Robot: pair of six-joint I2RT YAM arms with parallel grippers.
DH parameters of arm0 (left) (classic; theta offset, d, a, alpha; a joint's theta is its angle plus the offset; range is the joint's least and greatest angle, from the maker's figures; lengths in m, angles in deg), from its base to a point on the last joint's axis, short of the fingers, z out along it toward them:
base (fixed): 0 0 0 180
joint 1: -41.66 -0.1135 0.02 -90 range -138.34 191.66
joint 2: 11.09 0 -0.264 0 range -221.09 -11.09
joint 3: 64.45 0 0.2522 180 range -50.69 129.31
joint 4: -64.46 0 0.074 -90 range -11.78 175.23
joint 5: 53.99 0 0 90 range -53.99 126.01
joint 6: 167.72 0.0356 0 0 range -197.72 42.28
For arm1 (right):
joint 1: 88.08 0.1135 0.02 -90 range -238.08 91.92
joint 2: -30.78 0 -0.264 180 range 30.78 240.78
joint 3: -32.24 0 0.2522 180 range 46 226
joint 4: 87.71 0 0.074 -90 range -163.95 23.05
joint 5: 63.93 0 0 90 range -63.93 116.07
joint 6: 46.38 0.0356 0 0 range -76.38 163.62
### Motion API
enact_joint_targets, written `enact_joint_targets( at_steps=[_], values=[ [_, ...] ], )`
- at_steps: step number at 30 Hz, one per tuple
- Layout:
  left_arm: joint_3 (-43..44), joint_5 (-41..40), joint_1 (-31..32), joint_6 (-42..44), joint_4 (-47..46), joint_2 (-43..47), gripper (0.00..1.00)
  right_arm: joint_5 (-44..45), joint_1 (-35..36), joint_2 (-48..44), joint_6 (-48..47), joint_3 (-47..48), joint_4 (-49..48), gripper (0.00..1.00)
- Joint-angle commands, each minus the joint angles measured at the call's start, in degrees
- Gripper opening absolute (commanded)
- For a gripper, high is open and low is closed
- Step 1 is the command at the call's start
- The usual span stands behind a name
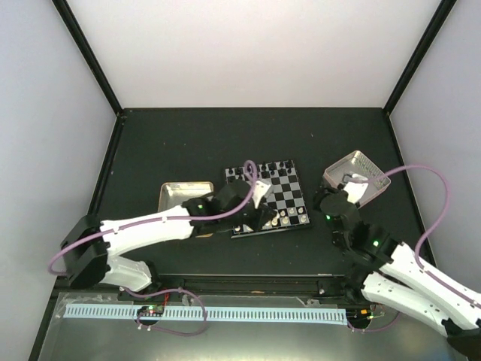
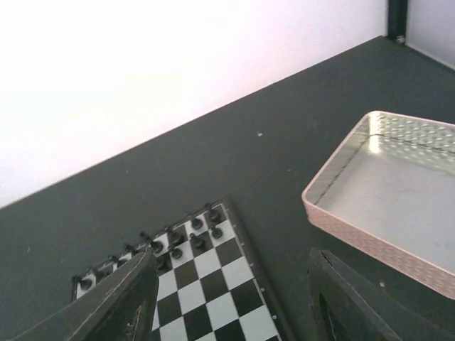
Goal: Set up the chess pieces on the board
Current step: Place the chess piece on the chessboard.
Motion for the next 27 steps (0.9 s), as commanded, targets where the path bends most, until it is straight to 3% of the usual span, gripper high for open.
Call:
enact_joint_targets(
  at_steps=[1,14,27],
  values=[
    [7.53,-7.35,4.73,5.05,4.43,-7.34,0.04,9.42,-0.41,-6.16,9.42,-1.45,9.19,0.59],
    [21.93,-12.17,8.75,7.71,10.65,-26.96,0.04,11.74,-0.38,-15.72,10.54,-2.69,15.00,0.60],
    [28.47,-18.66,8.75,8.77,13.07,-36.53,0.05,12.57,-0.39,-16.53,9.94,-3.63,14.69,0.63]
  ],
)
